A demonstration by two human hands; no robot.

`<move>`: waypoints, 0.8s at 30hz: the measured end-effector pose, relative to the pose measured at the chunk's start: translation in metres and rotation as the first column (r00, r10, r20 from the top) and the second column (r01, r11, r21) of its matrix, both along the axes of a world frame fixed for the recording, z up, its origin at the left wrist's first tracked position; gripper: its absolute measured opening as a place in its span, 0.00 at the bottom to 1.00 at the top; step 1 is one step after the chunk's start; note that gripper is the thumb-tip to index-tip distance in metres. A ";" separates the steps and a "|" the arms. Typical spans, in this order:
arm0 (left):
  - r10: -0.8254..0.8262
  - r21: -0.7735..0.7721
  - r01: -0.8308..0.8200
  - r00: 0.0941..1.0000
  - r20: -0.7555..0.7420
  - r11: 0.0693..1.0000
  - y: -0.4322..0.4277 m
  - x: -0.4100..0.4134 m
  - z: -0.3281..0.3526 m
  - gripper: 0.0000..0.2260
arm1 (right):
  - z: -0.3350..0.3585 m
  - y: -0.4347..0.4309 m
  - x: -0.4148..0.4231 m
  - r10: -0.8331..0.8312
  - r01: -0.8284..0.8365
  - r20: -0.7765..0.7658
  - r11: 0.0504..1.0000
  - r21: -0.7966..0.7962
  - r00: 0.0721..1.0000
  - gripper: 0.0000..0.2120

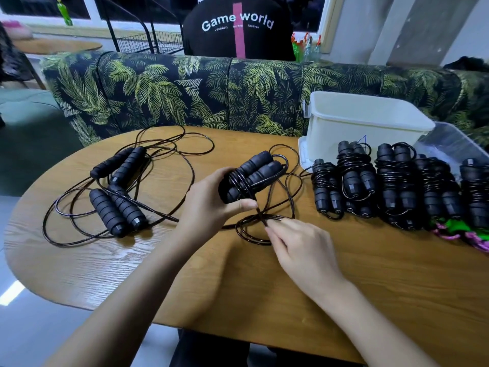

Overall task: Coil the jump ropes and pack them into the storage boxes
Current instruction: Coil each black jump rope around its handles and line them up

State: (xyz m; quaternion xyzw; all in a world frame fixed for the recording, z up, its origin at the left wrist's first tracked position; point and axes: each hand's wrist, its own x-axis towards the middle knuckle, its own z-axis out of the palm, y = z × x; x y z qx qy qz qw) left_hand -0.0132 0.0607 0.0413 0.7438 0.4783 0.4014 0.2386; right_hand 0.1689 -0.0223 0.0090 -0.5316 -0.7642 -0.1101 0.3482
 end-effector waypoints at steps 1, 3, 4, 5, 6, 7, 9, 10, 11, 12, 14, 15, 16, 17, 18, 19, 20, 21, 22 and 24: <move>-0.004 -0.016 0.005 1.000 0.018 1.000 -0.001 0.002 -0.002 0.45 | -0.005 0.004 -0.004 -0.001 0.001 0.024 1.000 0.008 1.000 0.15; -0.001 -0.023 0.001 1.000 0.013 1.000 -0.001 0.005 -0.007 0.43 | -0.012 0.010 -0.009 -0.015 0.013 0.072 0.999 0.034 0.997 0.15; 0.005 -0.019 -0.004 1.000 0.008 1.000 -0.001 0.006 -0.010 0.41 | -0.015 0.014 -0.010 -0.021 0.016 0.100 0.998 0.056 0.995 0.15; 0.010 -0.014 -0.010 1.000 0.006 1.000 0.000 0.006 -0.013 0.38 | -0.018 0.016 -0.009 -0.021 0.010 0.131 0.996 0.084 0.991 0.14; 0.011 -0.006 -0.011 1.000 0.007 1.000 0.001 0.004 -0.015 0.36 | -0.021 0.018 -0.007 -0.015 -0.003 0.163 0.994 0.108 0.987 0.14; 0.012 0.002 -0.012 1.000 0.005 1.000 0.003 0.003 -0.018 0.35 | -0.023 0.019 -0.004 -0.003 -0.023 0.196 0.992 0.127 0.981 0.14; 0.018 0.027 -0.017 0.999 -0.033 0.999 0.005 0.000 -0.024 0.34 | -0.030 0.027 0.007 0.023 -0.058 0.272 0.990 0.125 0.962 0.14; 0.022 0.039 -0.019 0.998 -0.064 0.999 0.006 -0.002 -0.028 0.33 | -0.034 0.032 0.014 0.029 -0.067 0.316 0.992 0.111 0.948 0.15; 0.020 0.045 -0.016 0.995 -0.094 0.999 0.007 -0.003 -0.031 0.33 | -0.038 0.036 0.022 0.033 -0.072 0.356 0.993 0.098 0.934 0.16; 0.011 0.044 -0.006 0.993 -0.116 0.999 0.008 -0.003 -0.035 0.33 | -0.042 0.040 0.029 0.044 -0.079 0.378 0.994 0.076 0.925 0.17; -0.003 0.039 0.010 0.987 -0.159 0.999 0.008 -0.004 -0.043 0.34 | -0.045 0.044 0.041 0.101 -0.110 0.358 0.994 0.003 0.928 0.16; -0.002 0.040 0.009 0.983 -0.185 0.999 0.008 -0.004 -0.049 0.34 | -0.045 0.044 0.046 0.135 -0.130 0.319 0.991 -0.037 0.938 0.14; 0.001 0.037 0.007 0.979 -0.205 0.999 0.007 -0.005 -0.053 0.35 | -0.044 0.043 0.049 0.160 -0.146 0.280 0.987 -0.073 0.946 0.13; 0.002 0.027 0.003 0.978 -0.210 1.000 0.006 -0.005 -0.058 0.35 | -0.043 0.043 0.053 0.175 -0.156 0.263 0.983 -0.093 0.949 0.13; 0.005 0.011 -0.003 0.979 -0.202 1.000 0.005 -0.005 -0.063 0.35 | -0.043 0.043 0.056 0.183 -0.160 0.269 0.981 -0.106 0.946 0.13; 0.010 -0.003 -0.011 0.984 -0.179 1.000 0.004 -0.006 -0.067 0.35 | -0.043 0.044 0.057 0.188 -0.161 0.285 0.980 -0.115 0.940 0.13; 0.016 -0.013 -0.018 0.988 -0.151 1.000 0.004 -0.006 -0.070 0.34 | -0.043 0.044 0.057 0.189 -0.159 0.299 0.980 -0.121 0.935 0.14; 0.021 -0.020 -0.023 0.992 -0.122 1.000 0.004 -0.005 -0.071 0.34 | -0.044 0.045 0.058 0.181 -0.151 0.311 0.982 -0.116 0.933 0.14; 0.029 -0.027 -0.032 0.995 -0.093 0.999 0.004 -0.005 -0.072 0.34 | -0.044 0.045 0.059 0.170 -0.142 0.318 0.984 -0.111 0.933 0.15; 0.038 -0.038 -0.039 0.999 -0.035 0.999 0.005 -0.005 -0.073 0.34 | -0.043 0.046 0.060 0.161 -0.135 0.318 0.985 -0.102 0.934 0.17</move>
